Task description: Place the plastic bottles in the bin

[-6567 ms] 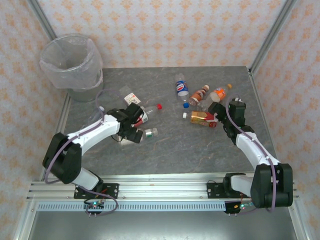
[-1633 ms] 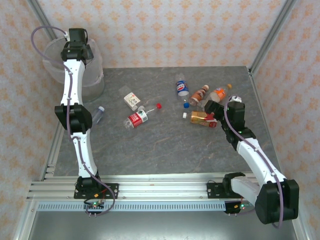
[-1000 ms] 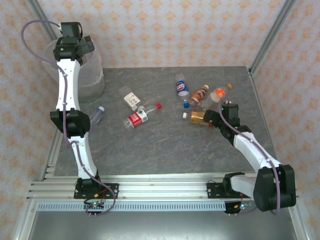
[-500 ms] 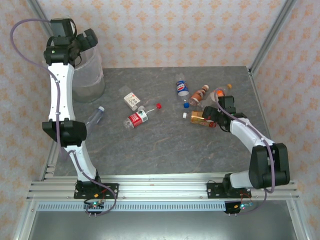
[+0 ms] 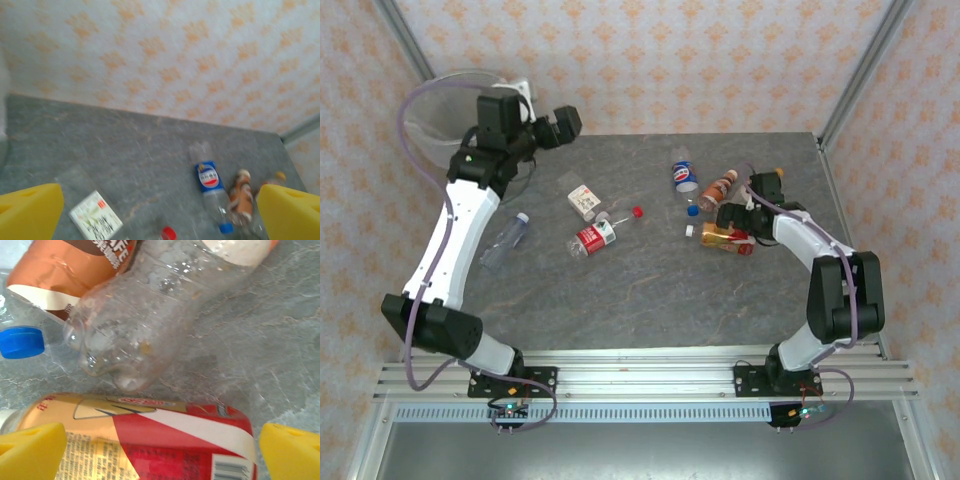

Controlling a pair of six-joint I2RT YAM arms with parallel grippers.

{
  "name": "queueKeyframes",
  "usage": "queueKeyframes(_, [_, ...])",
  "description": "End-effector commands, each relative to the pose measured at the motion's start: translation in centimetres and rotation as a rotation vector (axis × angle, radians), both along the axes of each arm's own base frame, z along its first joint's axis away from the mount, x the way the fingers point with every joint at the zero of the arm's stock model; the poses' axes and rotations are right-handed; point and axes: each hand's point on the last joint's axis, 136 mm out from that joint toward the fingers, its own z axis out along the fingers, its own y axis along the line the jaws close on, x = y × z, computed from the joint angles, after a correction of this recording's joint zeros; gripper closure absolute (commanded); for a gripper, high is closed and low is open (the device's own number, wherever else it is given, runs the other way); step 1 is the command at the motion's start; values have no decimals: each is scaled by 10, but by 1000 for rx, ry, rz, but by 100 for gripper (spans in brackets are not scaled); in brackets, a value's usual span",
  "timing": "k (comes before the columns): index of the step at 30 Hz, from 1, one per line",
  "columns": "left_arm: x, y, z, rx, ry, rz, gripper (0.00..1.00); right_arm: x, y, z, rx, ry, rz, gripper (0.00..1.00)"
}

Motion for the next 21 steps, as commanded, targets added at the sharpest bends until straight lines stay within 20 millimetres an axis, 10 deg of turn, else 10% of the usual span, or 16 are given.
queueKeyframes(1, [-10,-1,9,-60,-69,32,0,1,9,0,17,30,72,1])
queueKeyframes(21, [-25,2,-71,-69,88,75,0,-52,38,-13,139,198,149,1])
